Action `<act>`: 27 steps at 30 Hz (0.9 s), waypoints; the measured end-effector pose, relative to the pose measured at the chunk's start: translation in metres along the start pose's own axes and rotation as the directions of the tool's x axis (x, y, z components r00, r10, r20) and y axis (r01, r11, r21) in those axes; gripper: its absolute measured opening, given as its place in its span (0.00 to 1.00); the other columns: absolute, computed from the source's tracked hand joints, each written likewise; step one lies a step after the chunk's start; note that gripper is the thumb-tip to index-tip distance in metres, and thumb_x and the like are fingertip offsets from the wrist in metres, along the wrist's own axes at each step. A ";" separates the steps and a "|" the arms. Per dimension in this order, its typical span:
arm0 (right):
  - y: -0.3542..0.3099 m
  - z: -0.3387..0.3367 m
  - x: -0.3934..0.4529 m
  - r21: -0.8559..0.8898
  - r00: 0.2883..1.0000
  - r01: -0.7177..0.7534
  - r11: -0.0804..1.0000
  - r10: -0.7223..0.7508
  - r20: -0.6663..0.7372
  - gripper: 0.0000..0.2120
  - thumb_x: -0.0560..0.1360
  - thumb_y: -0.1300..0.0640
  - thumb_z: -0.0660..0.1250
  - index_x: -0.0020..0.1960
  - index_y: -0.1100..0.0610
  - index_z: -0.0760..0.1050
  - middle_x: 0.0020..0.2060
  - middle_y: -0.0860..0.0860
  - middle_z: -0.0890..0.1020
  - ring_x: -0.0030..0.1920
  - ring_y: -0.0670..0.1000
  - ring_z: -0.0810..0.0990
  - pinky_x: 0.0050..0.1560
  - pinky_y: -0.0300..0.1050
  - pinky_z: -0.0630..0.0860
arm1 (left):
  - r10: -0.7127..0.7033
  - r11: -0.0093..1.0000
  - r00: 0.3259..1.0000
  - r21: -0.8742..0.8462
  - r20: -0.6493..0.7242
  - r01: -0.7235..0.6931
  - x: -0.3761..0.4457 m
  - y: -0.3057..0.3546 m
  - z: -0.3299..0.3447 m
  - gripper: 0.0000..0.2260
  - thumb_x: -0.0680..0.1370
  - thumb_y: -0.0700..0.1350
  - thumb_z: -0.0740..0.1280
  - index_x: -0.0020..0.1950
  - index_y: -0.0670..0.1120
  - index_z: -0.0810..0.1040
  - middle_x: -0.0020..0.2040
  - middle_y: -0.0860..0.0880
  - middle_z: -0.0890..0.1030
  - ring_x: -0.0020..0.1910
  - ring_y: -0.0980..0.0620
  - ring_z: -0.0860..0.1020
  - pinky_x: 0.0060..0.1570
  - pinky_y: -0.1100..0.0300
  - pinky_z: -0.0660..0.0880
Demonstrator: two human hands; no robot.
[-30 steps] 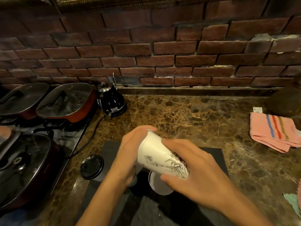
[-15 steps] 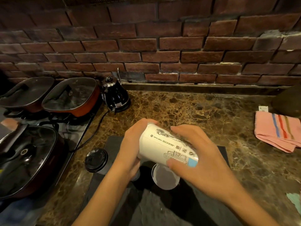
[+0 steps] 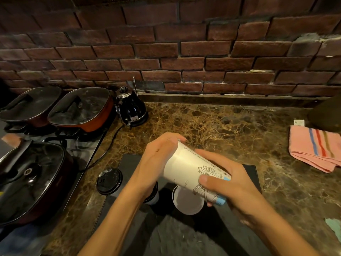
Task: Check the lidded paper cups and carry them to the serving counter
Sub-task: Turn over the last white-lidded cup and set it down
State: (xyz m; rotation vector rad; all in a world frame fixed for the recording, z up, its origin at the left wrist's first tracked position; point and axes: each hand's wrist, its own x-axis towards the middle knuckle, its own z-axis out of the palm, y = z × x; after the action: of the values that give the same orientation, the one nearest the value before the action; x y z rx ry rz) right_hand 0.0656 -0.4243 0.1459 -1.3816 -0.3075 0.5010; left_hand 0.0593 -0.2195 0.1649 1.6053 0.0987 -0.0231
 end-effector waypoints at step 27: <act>-0.007 0.008 -0.002 -0.796 0.866 0.433 0.422 -0.438 0.239 0.34 0.70 0.43 0.73 0.74 0.45 0.66 0.67 0.44 0.72 0.61 0.46 0.79 0.49 0.48 0.81 | 0.016 0.999 1.000 -0.029 0.007 -0.016 -0.014 0.010 -0.014 0.18 0.70 0.56 0.68 0.55 0.46 0.79 0.46 0.44 0.81 0.41 0.45 0.81 0.32 0.56 0.76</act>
State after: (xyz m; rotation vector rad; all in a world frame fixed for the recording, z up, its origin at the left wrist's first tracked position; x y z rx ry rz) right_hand 0.0614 -0.4195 0.1542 -2.1410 -0.9840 -0.1650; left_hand 0.0456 -0.2061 0.1764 1.5764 0.0804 -0.0153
